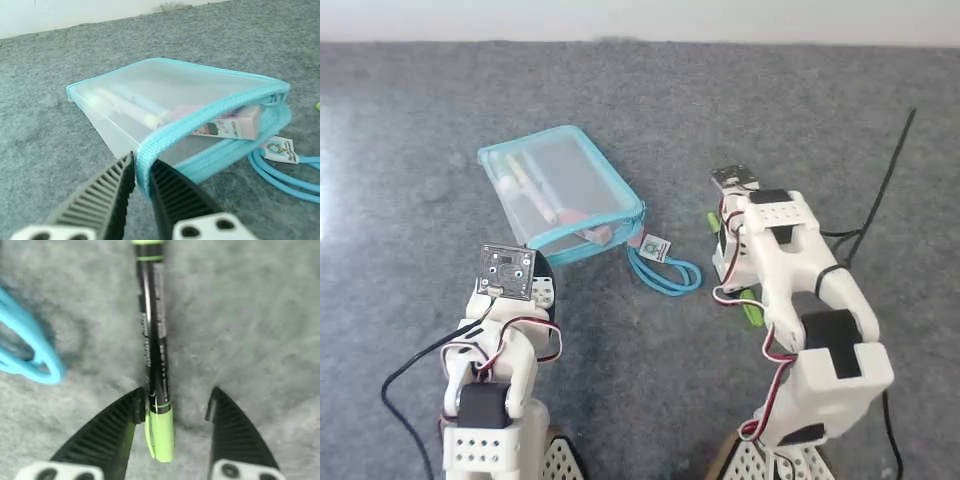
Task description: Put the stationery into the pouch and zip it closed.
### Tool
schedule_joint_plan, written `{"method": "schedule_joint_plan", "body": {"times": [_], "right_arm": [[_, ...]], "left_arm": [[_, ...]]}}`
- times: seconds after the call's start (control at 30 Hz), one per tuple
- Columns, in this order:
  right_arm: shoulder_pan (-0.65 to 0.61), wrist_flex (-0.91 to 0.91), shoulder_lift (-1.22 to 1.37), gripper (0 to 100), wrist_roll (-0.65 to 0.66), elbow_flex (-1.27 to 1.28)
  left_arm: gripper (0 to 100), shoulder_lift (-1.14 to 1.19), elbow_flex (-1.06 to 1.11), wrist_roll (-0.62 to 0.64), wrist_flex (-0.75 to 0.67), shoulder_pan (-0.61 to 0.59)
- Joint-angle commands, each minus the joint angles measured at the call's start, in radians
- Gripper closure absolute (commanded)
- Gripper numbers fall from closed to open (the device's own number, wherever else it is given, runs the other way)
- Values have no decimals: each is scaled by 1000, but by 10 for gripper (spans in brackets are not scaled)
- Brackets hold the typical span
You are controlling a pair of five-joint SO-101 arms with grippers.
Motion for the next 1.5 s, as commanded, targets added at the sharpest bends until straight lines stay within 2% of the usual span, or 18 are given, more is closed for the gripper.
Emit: {"method": "schedule_joint_plan", "body": {"times": [0.0,0.17,0.37,0.6,0.83,0.93,1.07,1.23,1.47], "right_arm": [[-2,31,-87,822,-9,43],[-27,24,-117,827,-8,107],[-30,-7,-124,997,-6,123],[-27,30,-163,991,32,118],[12,153,-536,991,35,126],[-59,222,-707,991,54,124],[-252,364,-877,991,164,121],[-450,518,-958,991,242,118],[-473,567,-915,991,259,118]], "left_arm": [[988,-2,-16,11,-38,-3],[988,-2,-16,11,-35,-3],[988,-2,-16,11,-34,-3],[988,-2,-16,11,-38,-3],[988,-2,-16,11,-38,-2],[988,-2,-15,11,-38,-2],[988,-2,-7,11,-40,-2],[988,-2,-7,11,-40,-2],[988,-2,-7,11,-40,-2]]}}
